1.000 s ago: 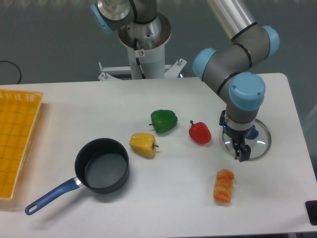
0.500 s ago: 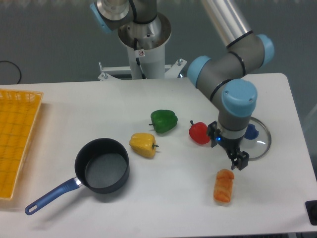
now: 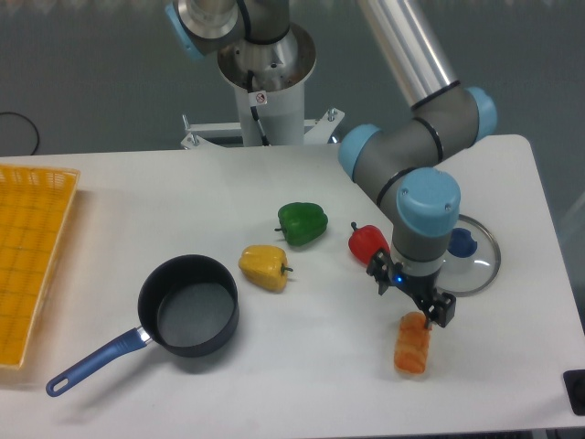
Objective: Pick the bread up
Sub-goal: 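Move the gripper down over the orange bread piece, then lower the open gripper around the orange bread and close it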
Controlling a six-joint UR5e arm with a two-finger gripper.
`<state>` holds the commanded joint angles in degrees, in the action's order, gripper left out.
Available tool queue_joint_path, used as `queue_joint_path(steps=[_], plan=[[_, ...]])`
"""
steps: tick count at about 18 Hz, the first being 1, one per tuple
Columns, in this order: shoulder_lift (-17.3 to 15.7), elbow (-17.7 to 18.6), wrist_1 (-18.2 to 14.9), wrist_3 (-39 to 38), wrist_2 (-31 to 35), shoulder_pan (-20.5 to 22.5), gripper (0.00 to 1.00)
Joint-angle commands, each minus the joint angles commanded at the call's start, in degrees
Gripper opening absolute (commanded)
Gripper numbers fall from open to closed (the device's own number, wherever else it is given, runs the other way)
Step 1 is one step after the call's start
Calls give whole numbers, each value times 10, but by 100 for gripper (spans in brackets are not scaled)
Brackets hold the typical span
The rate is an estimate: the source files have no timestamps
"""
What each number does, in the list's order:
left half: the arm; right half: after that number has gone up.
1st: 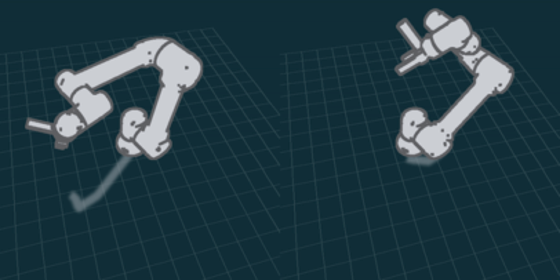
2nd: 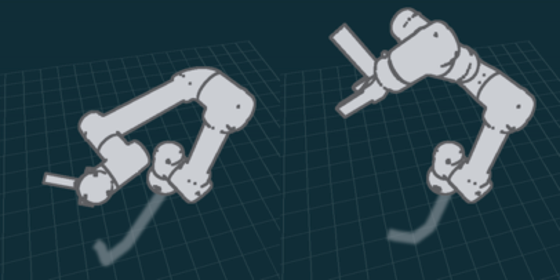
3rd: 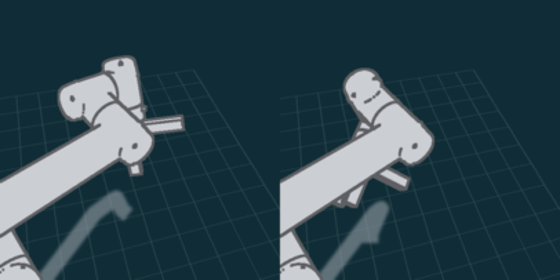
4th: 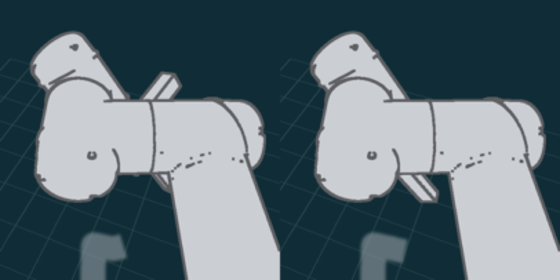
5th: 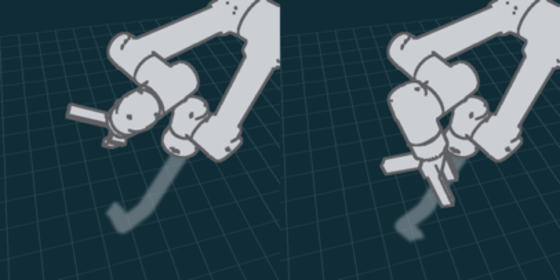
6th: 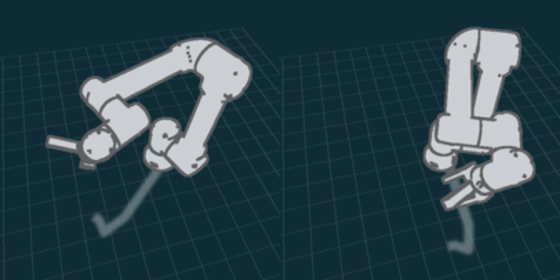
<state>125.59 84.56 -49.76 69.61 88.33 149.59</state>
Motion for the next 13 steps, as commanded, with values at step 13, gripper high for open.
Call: queue_joint_path(steps=[13], plan=[[42,-23,5,-11,5,1,100]])
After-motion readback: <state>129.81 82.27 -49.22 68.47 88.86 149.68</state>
